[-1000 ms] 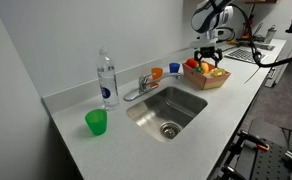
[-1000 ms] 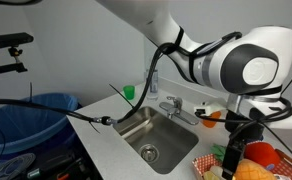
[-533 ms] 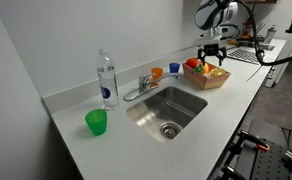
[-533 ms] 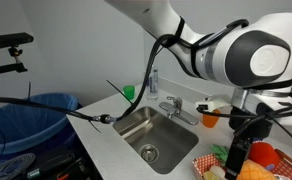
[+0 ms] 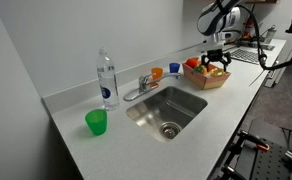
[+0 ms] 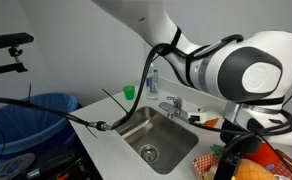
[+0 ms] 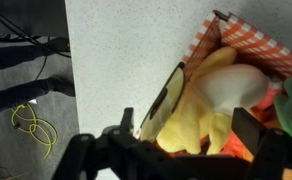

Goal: Remove the banana plushie from the box and put it on the counter

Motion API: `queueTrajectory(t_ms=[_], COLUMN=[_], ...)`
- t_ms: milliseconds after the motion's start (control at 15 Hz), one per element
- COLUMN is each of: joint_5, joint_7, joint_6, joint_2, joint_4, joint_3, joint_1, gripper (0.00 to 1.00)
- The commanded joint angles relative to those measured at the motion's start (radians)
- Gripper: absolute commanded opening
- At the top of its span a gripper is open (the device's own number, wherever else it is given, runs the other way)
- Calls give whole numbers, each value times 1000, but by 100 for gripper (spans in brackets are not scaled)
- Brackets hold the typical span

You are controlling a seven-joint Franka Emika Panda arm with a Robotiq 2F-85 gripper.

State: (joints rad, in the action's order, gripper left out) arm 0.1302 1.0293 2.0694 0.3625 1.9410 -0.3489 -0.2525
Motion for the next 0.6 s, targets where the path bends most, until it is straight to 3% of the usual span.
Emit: queueTrajectory(t_ms=[0, 533], joint_5=[11, 1], joint_7=[-15, -23], joint_6=[-13, -23], joint_2=[-28, -32], joint_4=[30, -6], joint_3=[-8, -9], joint_1=[4, -4], gripper=[100, 100])
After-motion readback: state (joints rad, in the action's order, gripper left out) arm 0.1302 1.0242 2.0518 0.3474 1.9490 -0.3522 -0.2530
